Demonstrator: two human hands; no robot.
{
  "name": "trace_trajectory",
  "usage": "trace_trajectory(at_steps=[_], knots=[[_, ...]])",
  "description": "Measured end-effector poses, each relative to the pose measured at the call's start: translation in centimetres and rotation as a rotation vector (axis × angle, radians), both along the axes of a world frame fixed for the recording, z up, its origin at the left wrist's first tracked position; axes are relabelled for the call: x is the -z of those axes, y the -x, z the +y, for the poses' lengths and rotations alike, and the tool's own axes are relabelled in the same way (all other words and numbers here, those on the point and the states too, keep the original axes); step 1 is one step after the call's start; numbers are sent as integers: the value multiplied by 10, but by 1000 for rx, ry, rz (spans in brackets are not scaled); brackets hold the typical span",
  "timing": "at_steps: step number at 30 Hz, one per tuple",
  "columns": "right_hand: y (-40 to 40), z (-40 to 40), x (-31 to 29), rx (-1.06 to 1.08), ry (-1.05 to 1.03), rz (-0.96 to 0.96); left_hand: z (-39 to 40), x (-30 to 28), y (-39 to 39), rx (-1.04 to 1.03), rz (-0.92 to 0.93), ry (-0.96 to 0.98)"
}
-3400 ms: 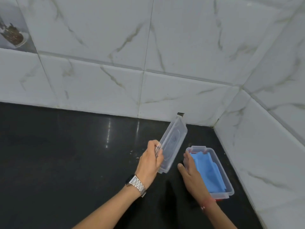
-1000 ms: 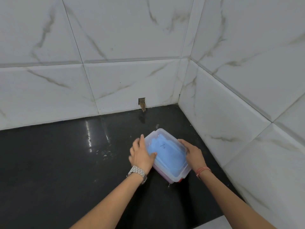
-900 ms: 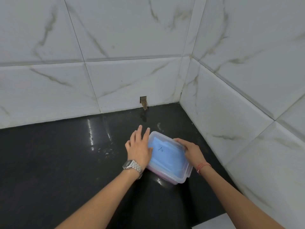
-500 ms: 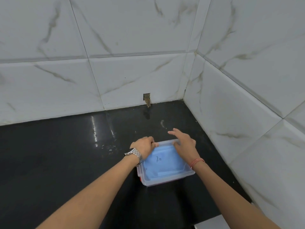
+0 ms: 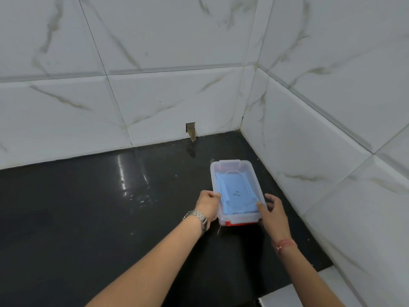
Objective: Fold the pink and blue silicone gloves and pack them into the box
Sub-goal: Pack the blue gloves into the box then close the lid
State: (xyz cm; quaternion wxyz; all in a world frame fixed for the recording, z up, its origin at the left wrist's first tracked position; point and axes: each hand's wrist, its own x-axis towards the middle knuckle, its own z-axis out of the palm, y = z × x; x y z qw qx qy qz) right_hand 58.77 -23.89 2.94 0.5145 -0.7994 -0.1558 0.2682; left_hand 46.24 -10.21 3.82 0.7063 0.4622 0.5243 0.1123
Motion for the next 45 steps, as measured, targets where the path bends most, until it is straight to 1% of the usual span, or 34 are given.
trace_trajectory(at_steps=[4,7,8,11,15,16,17,19,20,21,22,24,25,30,32,35,39,45], knots=[[-16,-14,-3,-44,2,116,-6,-2,16,78,-46,109],[-21,-16,-6,-51,-68,282,-10,0,18,70,-78,90],[-22,-15,-6,-47,-78,312,-10,1,18,59,-88,78],[-25,-10,-4,-38,-82,323,-10,1,15,43,-106,44],[-30,-2,-4,-24,-103,283,-12,-1,10,12,-121,2],[-30,-1,-4,-12,-103,273,-12,-2,8,13,-103,-67],[-27,0,-4,6,-98,268,-13,-2,7,31,-37,-219],[-17,0,-1,42,-73,302,-17,-3,3,126,177,-699],[-10,-3,2,49,-73,364,-20,-4,1,195,245,-948],[-4,-6,6,48,-98,451,-24,-4,0,294,268,-1160],[2,-9,9,45,-142,541,-27,-5,0,431,251,-1310],[8,-15,13,53,-233,655,-35,-2,3,690,177,-1449],[10,-17,13,57,-266,682,-38,0,5,754,167,-1499],[13,-24,8,136,-445,813,-45,5,12,811,278,-1777],[15,-24,5,148,-493,832,-46,2,10,807,304,-1835],[20,-23,4,180,-501,824,-48,0,7,761,296,-1817],[29,-17,2,188,-386,669,-52,-3,5,765,352,-1785],[33,-6,2,228,-350,586,-60,-13,4,748,391,-1571]])
